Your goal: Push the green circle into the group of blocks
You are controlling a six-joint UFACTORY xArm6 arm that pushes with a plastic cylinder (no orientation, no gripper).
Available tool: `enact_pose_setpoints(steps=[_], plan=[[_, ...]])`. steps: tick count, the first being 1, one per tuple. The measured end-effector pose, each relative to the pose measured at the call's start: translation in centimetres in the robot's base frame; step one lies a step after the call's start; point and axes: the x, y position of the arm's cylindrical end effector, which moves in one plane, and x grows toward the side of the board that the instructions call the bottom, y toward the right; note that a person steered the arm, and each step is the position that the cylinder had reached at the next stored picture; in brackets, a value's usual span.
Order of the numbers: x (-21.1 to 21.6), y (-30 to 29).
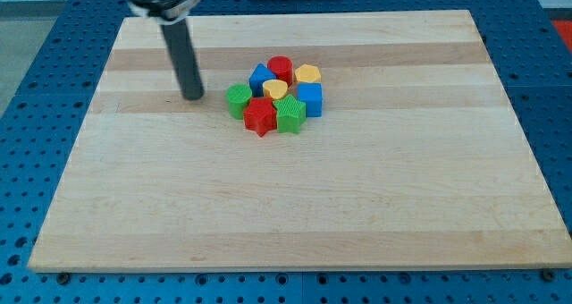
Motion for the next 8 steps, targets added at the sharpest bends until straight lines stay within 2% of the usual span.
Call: enact_pose_setpoints(steps=[3,5,6,8], plan=[[2.3,1.9],[5.3,5.4],[3.4,7.9],[4.5,3.5]])
